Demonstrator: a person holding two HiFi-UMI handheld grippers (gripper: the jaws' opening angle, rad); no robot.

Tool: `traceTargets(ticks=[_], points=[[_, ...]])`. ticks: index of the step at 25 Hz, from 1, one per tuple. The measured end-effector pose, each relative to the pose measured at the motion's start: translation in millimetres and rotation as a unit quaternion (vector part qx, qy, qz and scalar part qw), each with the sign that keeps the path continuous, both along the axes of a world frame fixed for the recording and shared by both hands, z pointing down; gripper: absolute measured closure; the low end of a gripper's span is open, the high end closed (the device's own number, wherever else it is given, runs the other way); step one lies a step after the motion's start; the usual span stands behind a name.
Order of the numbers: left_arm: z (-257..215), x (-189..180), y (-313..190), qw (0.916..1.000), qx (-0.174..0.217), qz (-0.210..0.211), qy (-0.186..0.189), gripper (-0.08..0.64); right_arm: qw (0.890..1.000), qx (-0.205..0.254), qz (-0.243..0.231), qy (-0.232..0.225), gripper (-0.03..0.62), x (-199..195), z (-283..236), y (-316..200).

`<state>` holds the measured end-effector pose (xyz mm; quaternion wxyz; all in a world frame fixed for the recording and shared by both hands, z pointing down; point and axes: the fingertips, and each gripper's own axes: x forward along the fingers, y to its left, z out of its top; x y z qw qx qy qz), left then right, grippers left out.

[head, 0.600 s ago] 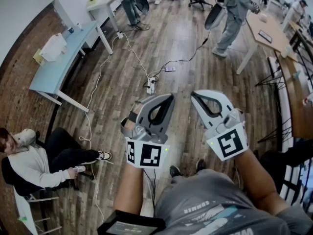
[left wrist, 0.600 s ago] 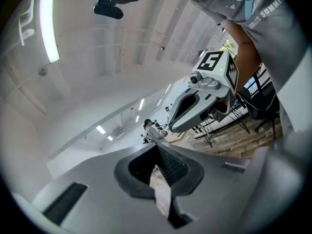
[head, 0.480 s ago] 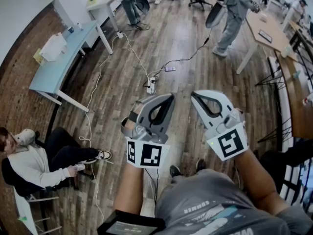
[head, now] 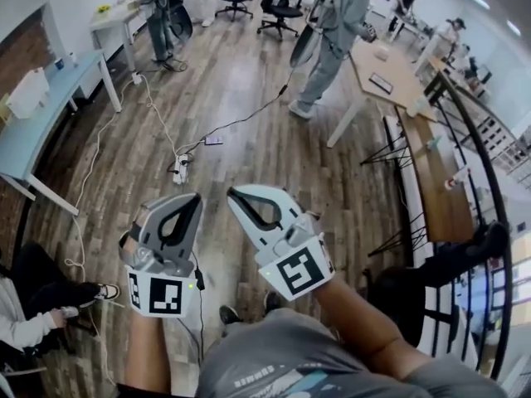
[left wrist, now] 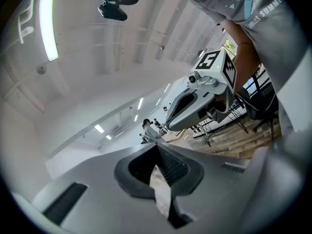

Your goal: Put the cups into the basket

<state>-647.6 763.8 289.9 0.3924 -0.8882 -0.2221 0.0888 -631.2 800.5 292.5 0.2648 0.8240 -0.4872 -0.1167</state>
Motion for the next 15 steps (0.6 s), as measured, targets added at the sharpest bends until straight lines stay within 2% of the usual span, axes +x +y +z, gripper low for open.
traceTargets(ticks=[6,10,15], points=[[8,-5,-19,0.9999,-0.012,-0.002,-0.011,0.56,1.0,0.012,-0.009,0.011,0.58,-6,-1,-20],[12,-3,-24,0.9998,0.002,0.0,-0.018,0.56,1.0,0.015,-0.003,-0.011,0.58,-1,11,-24],[13,2,-37,0.9999,-0.011,0.005,-0.011,0.558,1.0,0.01,-0.002,0.008,0.58,3,6,-38]])
